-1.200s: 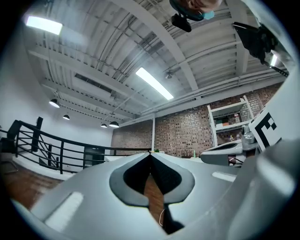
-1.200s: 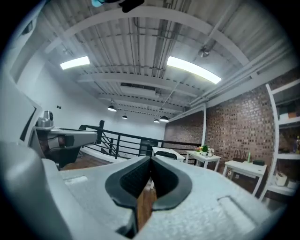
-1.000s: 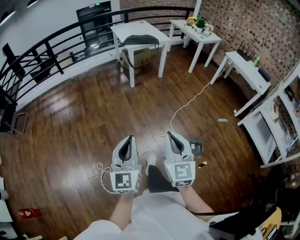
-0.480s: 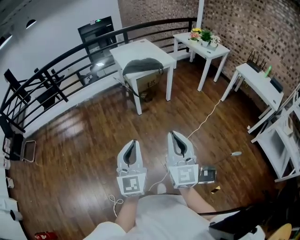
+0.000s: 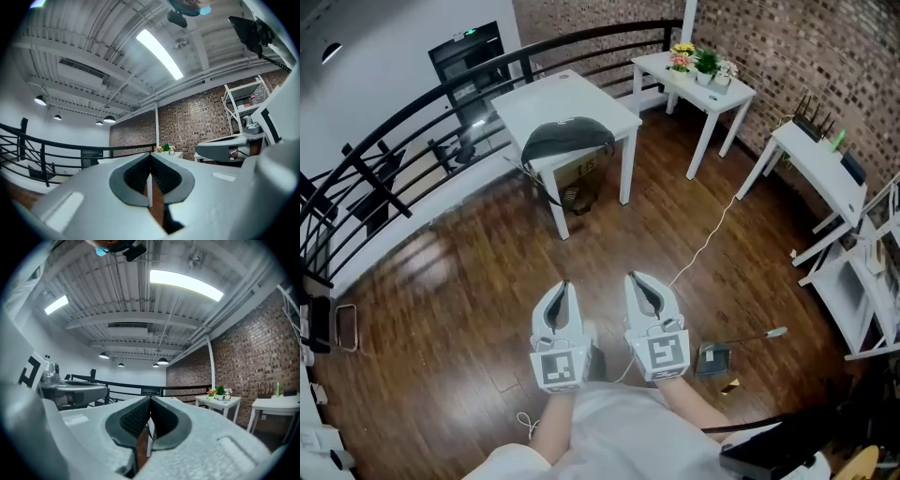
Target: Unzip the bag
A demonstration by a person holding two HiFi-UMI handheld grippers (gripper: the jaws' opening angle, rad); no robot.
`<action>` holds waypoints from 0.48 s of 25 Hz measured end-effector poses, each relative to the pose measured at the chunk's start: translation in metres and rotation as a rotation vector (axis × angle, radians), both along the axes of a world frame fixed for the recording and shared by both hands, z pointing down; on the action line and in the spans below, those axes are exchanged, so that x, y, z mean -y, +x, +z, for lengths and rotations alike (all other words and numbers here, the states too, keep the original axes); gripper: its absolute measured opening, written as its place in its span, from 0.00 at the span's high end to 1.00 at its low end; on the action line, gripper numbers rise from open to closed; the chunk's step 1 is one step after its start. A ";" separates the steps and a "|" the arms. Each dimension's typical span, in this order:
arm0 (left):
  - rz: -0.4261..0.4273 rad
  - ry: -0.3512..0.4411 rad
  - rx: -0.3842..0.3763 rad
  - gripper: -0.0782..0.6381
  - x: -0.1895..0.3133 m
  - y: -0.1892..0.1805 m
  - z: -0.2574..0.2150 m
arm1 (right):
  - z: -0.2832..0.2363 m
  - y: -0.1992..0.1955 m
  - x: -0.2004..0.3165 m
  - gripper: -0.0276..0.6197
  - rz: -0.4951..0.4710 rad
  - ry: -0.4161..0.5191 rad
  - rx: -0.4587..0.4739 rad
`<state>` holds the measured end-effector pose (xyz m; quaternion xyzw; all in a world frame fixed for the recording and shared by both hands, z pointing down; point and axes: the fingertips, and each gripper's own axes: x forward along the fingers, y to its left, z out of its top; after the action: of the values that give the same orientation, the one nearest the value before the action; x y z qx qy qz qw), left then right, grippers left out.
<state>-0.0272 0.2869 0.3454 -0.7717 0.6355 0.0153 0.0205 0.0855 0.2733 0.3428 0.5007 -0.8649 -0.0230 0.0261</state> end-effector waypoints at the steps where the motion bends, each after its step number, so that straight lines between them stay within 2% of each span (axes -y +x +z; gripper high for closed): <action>1: 0.008 0.004 0.001 0.87 0.024 -0.005 0.003 | 0.004 -0.002 0.025 0.97 0.016 -0.007 -0.001; 7: 0.050 0.040 -0.014 0.87 0.154 -0.049 -0.022 | -0.004 -0.044 0.160 0.97 0.024 0.005 -0.014; 12: 0.066 0.050 -0.037 0.87 0.236 -0.082 -0.033 | 0.001 -0.070 0.236 0.97 0.036 0.000 -0.043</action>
<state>-0.1088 0.0504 0.3121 -0.7910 0.6095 0.0460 0.0274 0.0152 0.0369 0.3436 0.5154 -0.8551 -0.0333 0.0450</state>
